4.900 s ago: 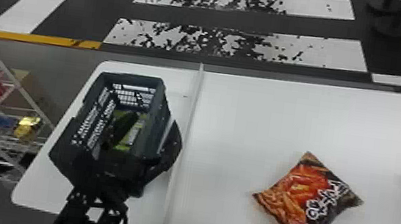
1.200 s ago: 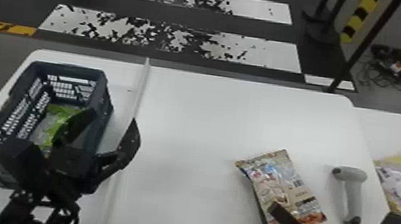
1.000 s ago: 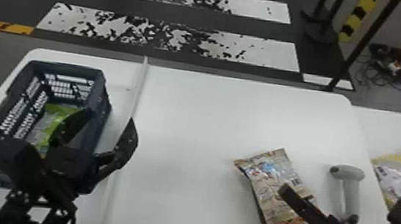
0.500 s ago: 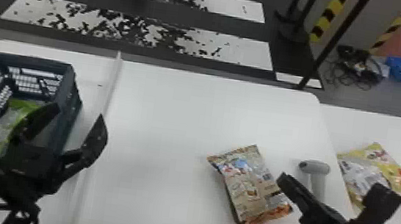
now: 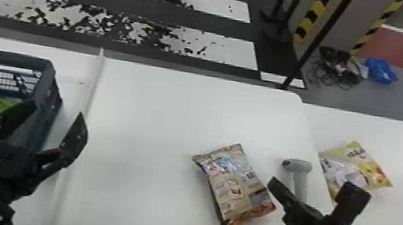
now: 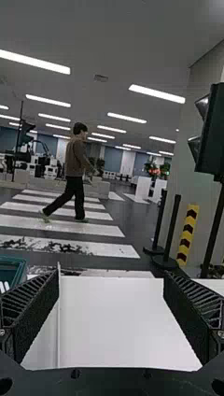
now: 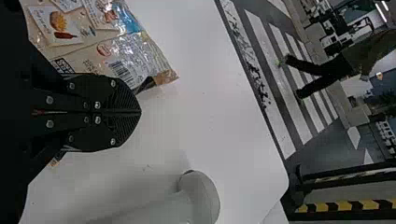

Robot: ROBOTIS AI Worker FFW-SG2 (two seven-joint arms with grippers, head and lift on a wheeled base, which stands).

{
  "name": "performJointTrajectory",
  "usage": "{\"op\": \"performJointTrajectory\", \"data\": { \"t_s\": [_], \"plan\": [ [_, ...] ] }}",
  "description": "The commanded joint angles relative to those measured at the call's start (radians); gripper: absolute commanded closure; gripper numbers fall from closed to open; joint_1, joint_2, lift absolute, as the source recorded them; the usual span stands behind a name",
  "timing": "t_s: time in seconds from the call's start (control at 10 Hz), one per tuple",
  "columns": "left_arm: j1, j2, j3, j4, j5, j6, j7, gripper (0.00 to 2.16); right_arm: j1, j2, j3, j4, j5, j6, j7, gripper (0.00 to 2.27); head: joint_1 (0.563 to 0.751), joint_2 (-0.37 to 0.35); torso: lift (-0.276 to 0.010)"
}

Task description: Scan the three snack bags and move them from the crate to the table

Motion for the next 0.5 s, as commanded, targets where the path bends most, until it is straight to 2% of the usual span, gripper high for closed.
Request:
{"op": "performJointTrajectory", "data": {
  "t_s": [0.0,0.4],
  "plan": [
    [0.000,0.000,0.002,0.000,0.001,0.000,0.000,0.04,-0.020,-0.011,0.002,0.043,0.014,-0.021,0.000,2.11,0.695,-0.196,-0.062],
    [-0.002,0.000,0.002,0.003,-0.001,0.000,0.001,0.04,-0.018,-0.019,0.006,0.095,0.029,-0.070,0.005,2.11,0.695,-0.219,-0.062]
  ]
}}
